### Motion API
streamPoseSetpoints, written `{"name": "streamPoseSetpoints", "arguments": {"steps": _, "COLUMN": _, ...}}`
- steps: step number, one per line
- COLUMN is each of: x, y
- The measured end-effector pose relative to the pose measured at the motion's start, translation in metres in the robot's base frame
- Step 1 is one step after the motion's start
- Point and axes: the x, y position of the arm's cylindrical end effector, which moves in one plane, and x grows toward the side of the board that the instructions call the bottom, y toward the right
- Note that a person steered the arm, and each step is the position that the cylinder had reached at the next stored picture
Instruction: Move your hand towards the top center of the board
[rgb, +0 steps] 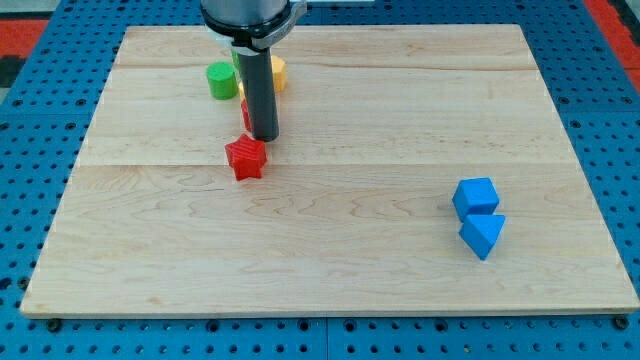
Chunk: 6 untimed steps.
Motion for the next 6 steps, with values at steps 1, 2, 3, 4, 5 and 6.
{"name": "streamPoseSetpoints", "arguments": {"steps": 1, "x": -0.02, "y": 0.026}}
{"name": "streamPoseSetpoints", "arguments": {"steps": 2, "x": -0.048, "y": 0.026}}
{"name": "streamPoseSetpoints", "arguments": {"steps": 3, "x": -0.071, "y": 0.026}}
{"name": "streamPoseSetpoints", "arguments": {"steps": 4, "x": -0.097, "y": 0.034}}
{"name": "streamPoseSetpoints", "arguments": {"steps": 5, "x": -0.125, "y": 0.04}}
{"name": "streamPoseSetpoints", "arguments": {"steps": 6, "x": -0.145, "y": 0.04}}
